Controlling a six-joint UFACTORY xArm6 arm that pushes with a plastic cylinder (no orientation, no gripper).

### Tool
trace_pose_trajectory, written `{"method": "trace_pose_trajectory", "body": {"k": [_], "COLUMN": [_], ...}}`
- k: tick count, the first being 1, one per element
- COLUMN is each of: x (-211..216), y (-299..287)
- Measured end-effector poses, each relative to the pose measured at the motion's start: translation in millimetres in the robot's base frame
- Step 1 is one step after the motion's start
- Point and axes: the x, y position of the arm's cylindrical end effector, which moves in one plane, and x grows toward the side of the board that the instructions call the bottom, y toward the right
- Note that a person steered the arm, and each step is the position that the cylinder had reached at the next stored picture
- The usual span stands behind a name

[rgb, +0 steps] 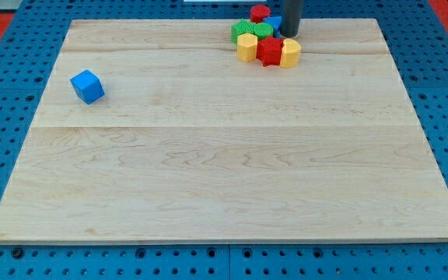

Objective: Move your arm towards center

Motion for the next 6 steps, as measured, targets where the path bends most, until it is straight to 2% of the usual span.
{"method": "trace_pose_trajectory", "body": {"k": [1, 2, 3, 4, 5, 6], "x": [-5, 19, 90, 174, 213, 213], "y": [19, 74, 116, 82, -14, -131]}}
